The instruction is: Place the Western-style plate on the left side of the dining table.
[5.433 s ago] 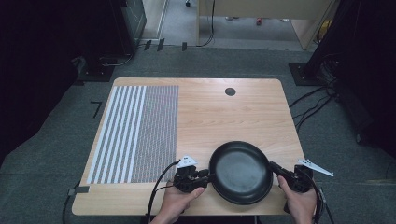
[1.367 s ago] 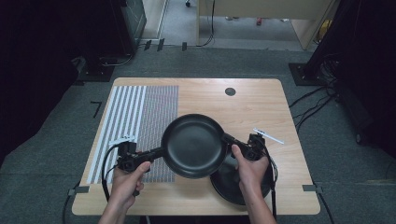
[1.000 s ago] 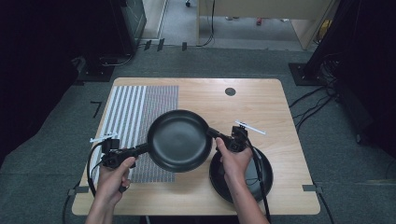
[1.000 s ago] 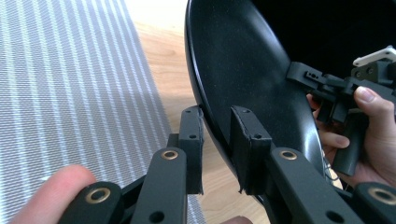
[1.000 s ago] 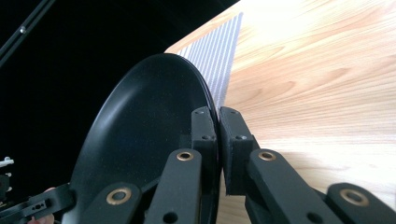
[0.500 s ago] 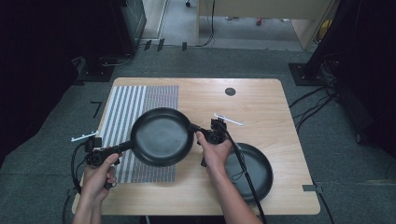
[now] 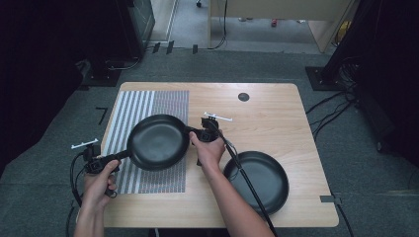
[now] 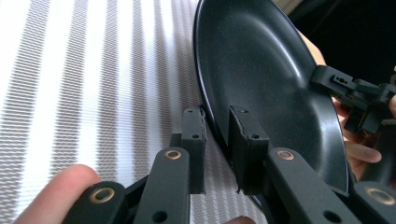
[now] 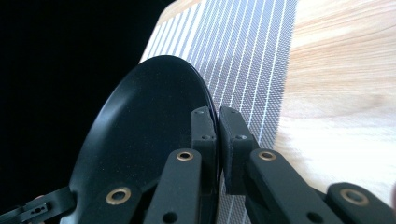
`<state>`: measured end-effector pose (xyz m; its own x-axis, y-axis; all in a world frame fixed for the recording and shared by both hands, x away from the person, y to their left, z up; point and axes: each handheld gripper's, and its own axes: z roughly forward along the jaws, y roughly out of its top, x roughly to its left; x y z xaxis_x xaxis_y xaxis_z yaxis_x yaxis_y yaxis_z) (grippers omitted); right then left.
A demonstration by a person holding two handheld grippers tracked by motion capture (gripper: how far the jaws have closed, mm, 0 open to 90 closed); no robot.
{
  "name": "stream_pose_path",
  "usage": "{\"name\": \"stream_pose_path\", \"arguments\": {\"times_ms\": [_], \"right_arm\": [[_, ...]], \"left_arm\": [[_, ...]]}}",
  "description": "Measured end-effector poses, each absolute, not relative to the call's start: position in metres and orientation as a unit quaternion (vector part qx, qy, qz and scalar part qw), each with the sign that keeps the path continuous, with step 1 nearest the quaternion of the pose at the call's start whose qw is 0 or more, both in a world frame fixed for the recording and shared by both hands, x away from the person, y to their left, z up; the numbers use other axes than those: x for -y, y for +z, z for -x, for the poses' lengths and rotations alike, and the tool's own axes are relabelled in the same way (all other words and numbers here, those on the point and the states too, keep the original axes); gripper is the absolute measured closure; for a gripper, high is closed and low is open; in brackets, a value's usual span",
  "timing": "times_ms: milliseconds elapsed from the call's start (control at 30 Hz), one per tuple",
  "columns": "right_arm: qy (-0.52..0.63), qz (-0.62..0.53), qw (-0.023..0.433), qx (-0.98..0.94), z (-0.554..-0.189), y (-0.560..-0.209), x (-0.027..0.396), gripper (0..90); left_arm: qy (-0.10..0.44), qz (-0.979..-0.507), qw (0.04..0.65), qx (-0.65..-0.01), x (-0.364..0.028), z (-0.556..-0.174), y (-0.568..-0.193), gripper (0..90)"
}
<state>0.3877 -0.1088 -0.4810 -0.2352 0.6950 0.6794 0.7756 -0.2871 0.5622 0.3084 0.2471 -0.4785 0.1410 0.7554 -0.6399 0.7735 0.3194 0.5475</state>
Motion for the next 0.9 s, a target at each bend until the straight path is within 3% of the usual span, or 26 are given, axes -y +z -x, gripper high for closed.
{"name": "stream_pose_path", "arguments": {"times_ms": [400, 900], "right_arm": [[-0.498, 0.631, 0.062, 0.592, -0.417, -0.506, 0.08, 86.4], [-0.493, 0.645, 0.046, 0.582, -0.442, -0.52, 0.064, 86.1]], "left_arm": [[0.0, -0.542, 0.47, -0.696, -0.265, -0.328, -0.497, 79.5], [0.014, -0.516, 0.461, -0.722, -0.268, -0.352, -0.509, 80.7]]}}
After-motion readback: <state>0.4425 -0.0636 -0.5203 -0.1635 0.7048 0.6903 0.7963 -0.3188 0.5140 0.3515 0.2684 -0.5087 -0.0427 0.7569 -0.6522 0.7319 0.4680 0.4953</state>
